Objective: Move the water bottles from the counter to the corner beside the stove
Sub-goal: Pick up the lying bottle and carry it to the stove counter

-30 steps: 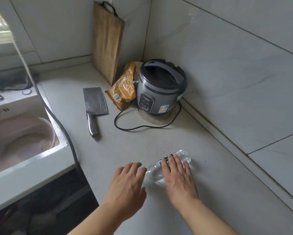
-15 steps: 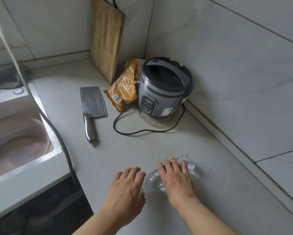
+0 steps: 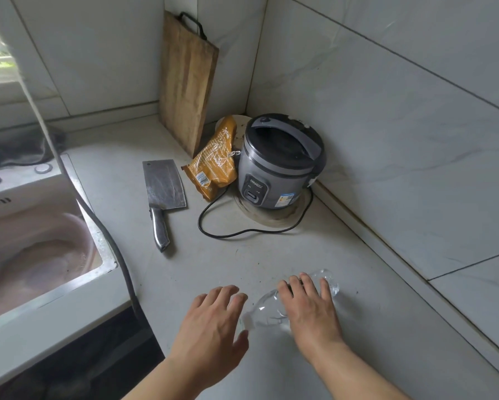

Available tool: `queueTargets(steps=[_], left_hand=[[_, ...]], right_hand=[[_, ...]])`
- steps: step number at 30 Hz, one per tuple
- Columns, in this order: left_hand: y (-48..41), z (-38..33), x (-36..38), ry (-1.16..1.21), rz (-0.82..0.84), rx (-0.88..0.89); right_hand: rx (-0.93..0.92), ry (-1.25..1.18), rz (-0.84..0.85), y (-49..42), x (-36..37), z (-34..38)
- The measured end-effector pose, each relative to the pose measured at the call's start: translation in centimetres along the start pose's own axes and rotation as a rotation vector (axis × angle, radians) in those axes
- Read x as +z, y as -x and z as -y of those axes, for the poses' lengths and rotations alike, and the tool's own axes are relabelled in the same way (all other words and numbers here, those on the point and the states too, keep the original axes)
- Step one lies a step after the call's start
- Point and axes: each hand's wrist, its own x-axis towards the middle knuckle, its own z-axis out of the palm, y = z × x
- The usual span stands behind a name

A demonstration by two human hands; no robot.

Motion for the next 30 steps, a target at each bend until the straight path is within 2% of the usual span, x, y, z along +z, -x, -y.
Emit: queueTargets(steps=[13,25,28,30], left_hand=[[5.0,-1.2,-5.9,-0.120,-0.082,-0.013],[14.9,-0.1,-11.8,-0.148,-0.196,-0.141],[17.8,0.9,-12.6,-0.115,-0.214,-0.159],[19.9,1.7,-13.1,-0.098,-0.219,-0.173]], right_hand=[[0.040,0.042,-0.111,4.7,-5.7,1.2],[-0.009,-0.011,-0.267,12.5,-10.6,7.9],[0.022,-0.102,-0.316,14.4,-11.5,9.9],[0.060,-0.265,-0.374,15.7,-12.3,11.4]])
